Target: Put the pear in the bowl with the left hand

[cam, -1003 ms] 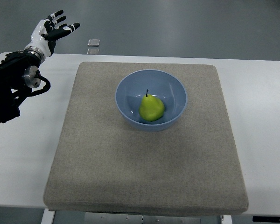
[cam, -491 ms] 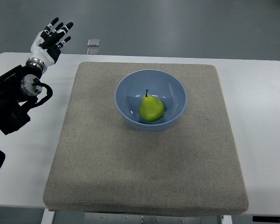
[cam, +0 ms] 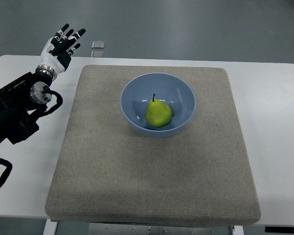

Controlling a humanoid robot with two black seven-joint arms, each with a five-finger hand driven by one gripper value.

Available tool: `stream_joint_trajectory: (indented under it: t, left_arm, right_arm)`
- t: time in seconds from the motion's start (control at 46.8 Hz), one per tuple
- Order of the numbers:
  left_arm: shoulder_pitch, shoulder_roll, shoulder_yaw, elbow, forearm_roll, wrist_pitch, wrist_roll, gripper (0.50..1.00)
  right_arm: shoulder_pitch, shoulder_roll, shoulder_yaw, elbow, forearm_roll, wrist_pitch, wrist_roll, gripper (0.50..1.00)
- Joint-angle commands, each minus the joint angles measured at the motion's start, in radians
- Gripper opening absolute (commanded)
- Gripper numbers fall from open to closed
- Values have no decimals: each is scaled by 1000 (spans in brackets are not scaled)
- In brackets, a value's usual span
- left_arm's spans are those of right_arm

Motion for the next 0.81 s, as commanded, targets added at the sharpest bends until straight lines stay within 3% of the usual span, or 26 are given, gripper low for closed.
stream_joint_trajectory:
  t: [0.0, 0.79]
  left_arm:
    - [0, 0, -1, 1, 0, 0, 0, 994]
    - [0, -9, 0, -1, 2, 71, -3, 992]
  right_arm:
    - [0, 0, 0, 0, 0, 0, 0, 926]
    - [48, 0, 6, 26, 9, 11, 0, 926]
